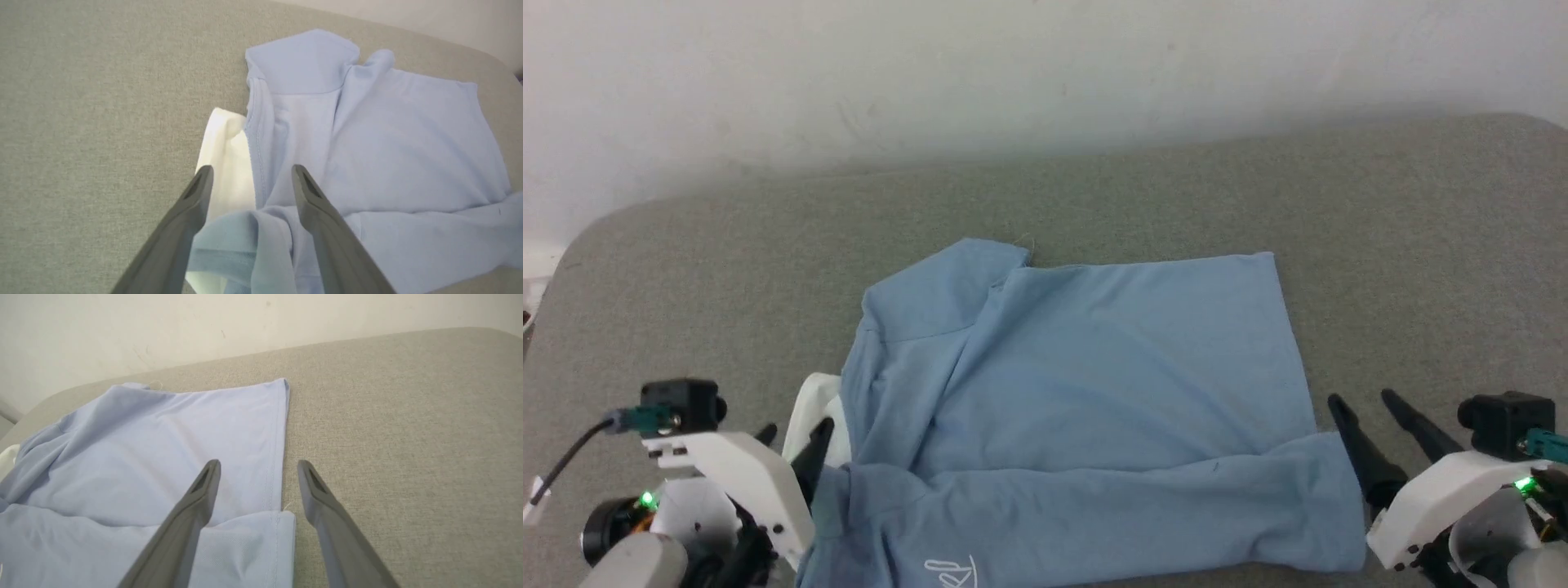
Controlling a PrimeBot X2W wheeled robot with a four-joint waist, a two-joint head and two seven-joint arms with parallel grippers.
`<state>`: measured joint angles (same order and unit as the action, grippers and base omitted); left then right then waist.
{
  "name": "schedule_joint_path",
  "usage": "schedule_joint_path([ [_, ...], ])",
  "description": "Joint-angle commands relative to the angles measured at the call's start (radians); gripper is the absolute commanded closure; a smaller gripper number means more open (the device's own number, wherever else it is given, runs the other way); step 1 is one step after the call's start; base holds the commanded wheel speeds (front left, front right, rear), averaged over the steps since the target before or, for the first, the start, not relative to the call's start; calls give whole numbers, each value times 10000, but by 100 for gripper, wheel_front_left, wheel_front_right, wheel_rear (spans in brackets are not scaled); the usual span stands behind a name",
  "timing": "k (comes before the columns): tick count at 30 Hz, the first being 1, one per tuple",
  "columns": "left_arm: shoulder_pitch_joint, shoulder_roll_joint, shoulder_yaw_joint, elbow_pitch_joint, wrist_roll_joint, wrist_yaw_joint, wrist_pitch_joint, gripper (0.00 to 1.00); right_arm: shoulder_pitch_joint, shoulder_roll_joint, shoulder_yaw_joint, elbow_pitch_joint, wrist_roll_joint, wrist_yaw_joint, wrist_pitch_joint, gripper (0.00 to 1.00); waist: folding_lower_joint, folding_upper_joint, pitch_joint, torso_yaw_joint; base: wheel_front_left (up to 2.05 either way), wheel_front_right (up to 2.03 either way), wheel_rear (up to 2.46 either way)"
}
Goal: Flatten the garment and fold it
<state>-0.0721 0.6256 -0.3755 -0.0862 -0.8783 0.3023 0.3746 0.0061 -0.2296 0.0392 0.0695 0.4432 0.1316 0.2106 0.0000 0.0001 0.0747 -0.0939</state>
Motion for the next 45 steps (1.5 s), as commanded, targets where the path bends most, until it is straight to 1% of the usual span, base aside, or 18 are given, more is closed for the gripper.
schedule_joint_path([
  [1, -234, 22, 85, -20, 113, 82, -112, 0, 9, 63, -71, -113, -133, -9, -210, 0, 0, -1, 113, -108, 0, 0, 0],
  [3, -706, -14, 175, 60, 368, 197, -325, 0, -83, 185, -170, -384, -427, -9, -731, 0, 0, -1, 260, -202, 0, 0, 0],
  [6, -1620, -187, 206, 413, 664, 177, -597, 0, -303, 335, -170, -848, -724, -9, -1303, 0, 0, -1, 637, -414, 0, 0, 0],
  [11, -3606, -480, 241, 1684, 1011, -220, -994, 0, -804, 561, 113, -1578, -880, -9, -1851, 0, 0, -1, 1511, -889, 0, 0, 0],
  [14, -4800, -627, 169, 2656, 1085, -490, -879, 0, -1085, 620, 417, -1841, -799, -9, -2068, 0, 0, -1, 2017, -1238, 0, 0, 0],
  [17, -5924, -738, 36, 3592, 1039, -920, -564, 0, -1344, 640, 645, -1900, -685, -9, -2245, 0, 0, -1, 2452, -1550, 0, 0, 0],
  [22, -7405, -946, -445, 4962, 778, -1825, 607, 0, -1670, 658, 930, -1674, -542, -9, -2430, 0, 0, -1, 2948, -1999, 0, 0, 0],
  [25, -7927, -1011, -710, 5759, 576, -2156, 1533, 0, -1803, 689, 1064, -1489, -460, -9, -2513, 0, 0, -1, 3107, -2227, 0, 0, 0],
  [29, -8271, -1077, -911, 6617, 246, -2285, 2740, 0, -1979, 701, 1245, -1252, -346, -9, -2677, 0, 0, -1, 3292, -2506, 0, 0, 0],
  [34, -8325, -889, -1362, 7280, 379, -2221, 3826, 0, -2092, 654, 1423, -925, -131, -9, -2862, 0, 0, -1, 3440, -2750, 0, 0, 0],
  [37, -8194, -789, -1787, 7550, 516, -2274, 4606, 0, -2110, 586, 1389, -752, -40, -9, -2938, 0, 0, -1, 3450, -2797, 0, 0, 0],
  [38, -8138, -796, -1900, 7601, 533, -2281, 4822, 26, -2117, 558, 1366, -707, -14, -9, -2954, 0, 0, -1, 3447, -2798, 0, 0, 0],
  [39, -8073, -818, -1991, 7633, 532, -2289, 4995, 79, -2132, 526, 1347, -674, 20, -9, -2963, 0, 0, -1, 3442, -2792, 0, 0, 0],
  [40, -8005, -853, -2040, 7667, 478, -2320, 5154, 100, -2155, 489, 1323, -653, 56, -9, -2969, 0, 0, -1, 3434, -2777, 0, 0, 0],
  [43, -7855, -1026, -2004, 7708, 287, -2352, 5170, 100, -2271, 301, 1247, -633, 117, -9, -2977, 0, 0, -1, 3392, -2665, 0, 0, 0],
  [45, -7841, -1038, -2011, 7714, 364, -2390, 4870, 100, -2426, 122, 1239, -619, 174, -9, -2964, 0, 0, -1, 3353, -2556, 0, 0, 0],
])
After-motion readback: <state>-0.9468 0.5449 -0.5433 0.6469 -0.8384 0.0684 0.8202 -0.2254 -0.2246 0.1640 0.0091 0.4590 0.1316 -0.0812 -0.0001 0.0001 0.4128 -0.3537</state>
